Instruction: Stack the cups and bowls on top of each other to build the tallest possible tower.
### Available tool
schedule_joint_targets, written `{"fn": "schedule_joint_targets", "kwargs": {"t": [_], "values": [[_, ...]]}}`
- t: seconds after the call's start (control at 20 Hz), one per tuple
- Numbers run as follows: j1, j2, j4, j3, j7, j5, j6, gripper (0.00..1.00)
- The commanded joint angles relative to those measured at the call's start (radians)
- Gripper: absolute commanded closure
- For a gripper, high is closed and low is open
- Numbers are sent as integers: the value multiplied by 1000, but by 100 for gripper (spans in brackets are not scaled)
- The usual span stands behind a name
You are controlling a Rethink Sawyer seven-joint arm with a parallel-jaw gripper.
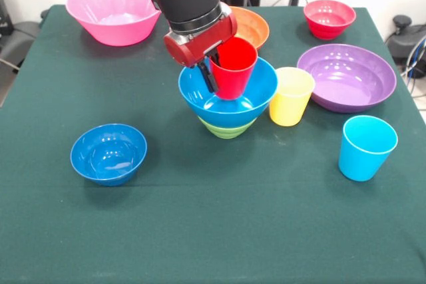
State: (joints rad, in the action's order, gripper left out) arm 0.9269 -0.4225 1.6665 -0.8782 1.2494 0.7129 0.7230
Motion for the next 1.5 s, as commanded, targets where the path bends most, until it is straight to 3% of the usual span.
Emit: {"fn": "schedule_joint_targets", "kwargs": {"t": [0.05, 0.8, 1.5], "values": [[-14, 44, 33, -6, -121, 37, -48, 100], [-26, 32, 13, 0, -125, 73, -105, 100], [-62, 16, 2, 42, -121, 80, -57, 100]]}}
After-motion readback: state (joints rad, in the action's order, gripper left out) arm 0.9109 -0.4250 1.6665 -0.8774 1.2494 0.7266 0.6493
